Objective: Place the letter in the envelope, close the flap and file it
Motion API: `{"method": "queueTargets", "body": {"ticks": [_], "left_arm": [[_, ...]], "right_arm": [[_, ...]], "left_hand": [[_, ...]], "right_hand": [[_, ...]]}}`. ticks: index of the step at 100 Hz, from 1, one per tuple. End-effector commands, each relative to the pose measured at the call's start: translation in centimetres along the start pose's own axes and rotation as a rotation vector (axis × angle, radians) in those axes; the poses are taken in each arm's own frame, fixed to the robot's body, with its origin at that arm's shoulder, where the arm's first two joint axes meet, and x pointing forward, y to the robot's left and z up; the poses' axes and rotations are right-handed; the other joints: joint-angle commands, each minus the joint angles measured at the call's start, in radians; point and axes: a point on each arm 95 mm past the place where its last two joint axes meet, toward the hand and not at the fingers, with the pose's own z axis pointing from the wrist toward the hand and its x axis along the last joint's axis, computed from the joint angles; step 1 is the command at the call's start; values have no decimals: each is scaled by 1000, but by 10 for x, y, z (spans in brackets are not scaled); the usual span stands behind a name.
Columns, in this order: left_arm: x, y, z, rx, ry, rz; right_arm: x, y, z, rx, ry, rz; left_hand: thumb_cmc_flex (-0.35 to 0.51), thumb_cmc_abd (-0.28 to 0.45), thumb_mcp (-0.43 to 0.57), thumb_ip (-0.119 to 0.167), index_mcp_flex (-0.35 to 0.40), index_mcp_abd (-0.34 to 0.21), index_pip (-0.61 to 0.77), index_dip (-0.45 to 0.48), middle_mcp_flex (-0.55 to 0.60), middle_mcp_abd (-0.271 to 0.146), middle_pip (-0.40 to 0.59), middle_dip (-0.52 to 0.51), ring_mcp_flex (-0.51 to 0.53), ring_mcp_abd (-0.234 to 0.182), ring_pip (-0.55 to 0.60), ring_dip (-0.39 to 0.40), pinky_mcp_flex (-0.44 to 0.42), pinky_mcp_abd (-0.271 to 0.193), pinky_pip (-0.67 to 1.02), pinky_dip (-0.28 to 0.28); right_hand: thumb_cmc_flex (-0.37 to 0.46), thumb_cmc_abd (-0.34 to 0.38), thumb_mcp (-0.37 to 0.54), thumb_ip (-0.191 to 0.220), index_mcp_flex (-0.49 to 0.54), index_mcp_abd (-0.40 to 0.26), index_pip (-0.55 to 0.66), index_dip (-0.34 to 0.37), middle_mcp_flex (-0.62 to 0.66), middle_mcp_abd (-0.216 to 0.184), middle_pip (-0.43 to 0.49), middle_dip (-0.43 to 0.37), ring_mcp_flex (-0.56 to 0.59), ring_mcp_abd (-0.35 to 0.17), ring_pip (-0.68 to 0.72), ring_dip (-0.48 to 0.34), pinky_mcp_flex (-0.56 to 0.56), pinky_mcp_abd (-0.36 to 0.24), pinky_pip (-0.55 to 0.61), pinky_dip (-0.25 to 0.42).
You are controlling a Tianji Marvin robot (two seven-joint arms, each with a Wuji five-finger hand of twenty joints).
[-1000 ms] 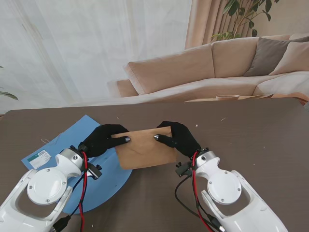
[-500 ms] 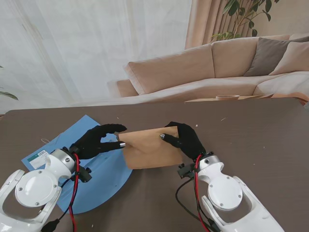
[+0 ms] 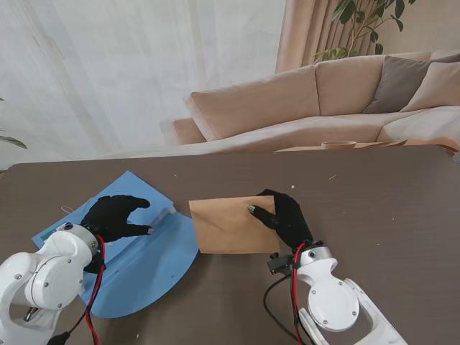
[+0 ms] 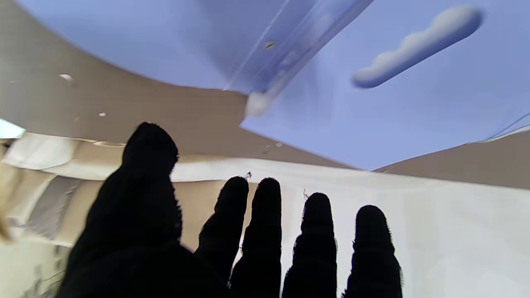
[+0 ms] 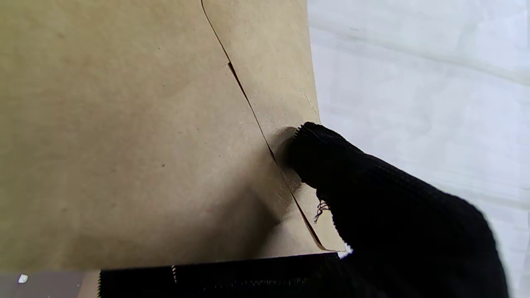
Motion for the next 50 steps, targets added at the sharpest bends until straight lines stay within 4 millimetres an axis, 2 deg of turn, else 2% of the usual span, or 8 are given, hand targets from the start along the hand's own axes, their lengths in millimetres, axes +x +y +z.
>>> {"method": "queueTargets", "body": {"ticks": [1, 12, 22, 27, 32, 37, 44, 50], "left_arm": [[-11, 19, 0, -54, -51, -28], [-25, 31, 4, -69, -141, 40], [-35, 40, 7, -97, -214, 104], [-39, 45, 9, -117, -246, 126], [-41, 49, 12, -135, -270, 144], [-42, 54, 14, -147, -286, 157], [-44, 62, 18, -157, -299, 168], [-43, 66, 21, -159, -309, 165]], "right_arm": [[-6, -7, -5, 10, -17, 30], [-9, -7, -8, -4, -16, 56], [-12, -7, -9, -12, -15, 73], [-13, -8, -9, -16, -16, 81], [-13, -7, -9, -15, -13, 83], [-12, -7, -9, -16, -10, 82], [-12, -7, -10, -20, -7, 81], [-12, -7, -10, -20, -7, 79]], "left_hand": [[13, 54, -22, 22, -18, -3, -11, 5, -15, -9, -3, 6, 18, -10, 3, 27, 5, -16, -11, 26], [26, 70, -57, 26, 9, -8, -3, 11, 5, -7, 27, 30, 23, -8, 40, 64, 13, -17, -10, 42], [37, 90, -90, 29, 69, -18, 24, 30, 8, -15, 76, 83, 13, -14, 88, 104, 22, -23, -3, 60], [43, 100, -112, 31, 108, -18, 33, 37, -15, -21, 99, 122, -16, -26, 111, 124, 12, -40, 1, 70], [46, 110, -123, 33, 124, -18, 31, 38, -66, -29, 107, 146, -77, -51, 107, 127, -7, -62, 2, 76], [49, 118, -129, 34, 153, -19, 34, 39, -142, -47, 99, 158, -174, -98, 76, 116, -58, -109, -18, 68], [59, 125, -143, 37, 144, 7, 9, 28, -253, -75, 65, 157, -238, -154, -44, 51, -136, -167, -67, 30], [60, 127, -145, 39, 124, 28, -12, 21, -271, -97, -40, 105, -246, -181, -135, 21, -165, -200, -92, -10]], "right_hand": [[40, -7, 16, -1, 46, -8, 14, -11, 25, 23, -2, -5, 28, 11, 13, 2, 1, 15, 43, 0], [42, -6, 13, 0, 45, -6, 15, -12, 24, 24, -2, -5, 27, 13, 13, 1, -5, 15, 42, -2], [43, -6, 12, 0, 45, -6, 16, -13, 24, 24, -2, -6, 24, 13, 12, 1, -8, 15, 42, -2], [46, -8, 13, 1, 45, -2, 15, -13, 22, 27, -3, -6, 20, 18, 12, 1, -14, 16, 43, -2], [43, -5, 12, 0, 44, -4, 15, -14, 21, 26, -3, -6, 17, 16, 13, 2, -16, 16, 43, -2], [45, -4, 11, 1, 44, -6, 16, -13, 20, 24, -2, -6, 17, 14, 14, 2, -17, 16, 44, -2], [44, -4, 11, 1, 44, -5, 17, -13, 19, 24, -2, -6, 16, 14, 15, 2, -17, 16, 44, -2], [45, -4, 11, 1, 43, -6, 16, -13, 19, 24, -1, -6, 16, 14, 15, 2, -17, 15, 44, -2]]}}
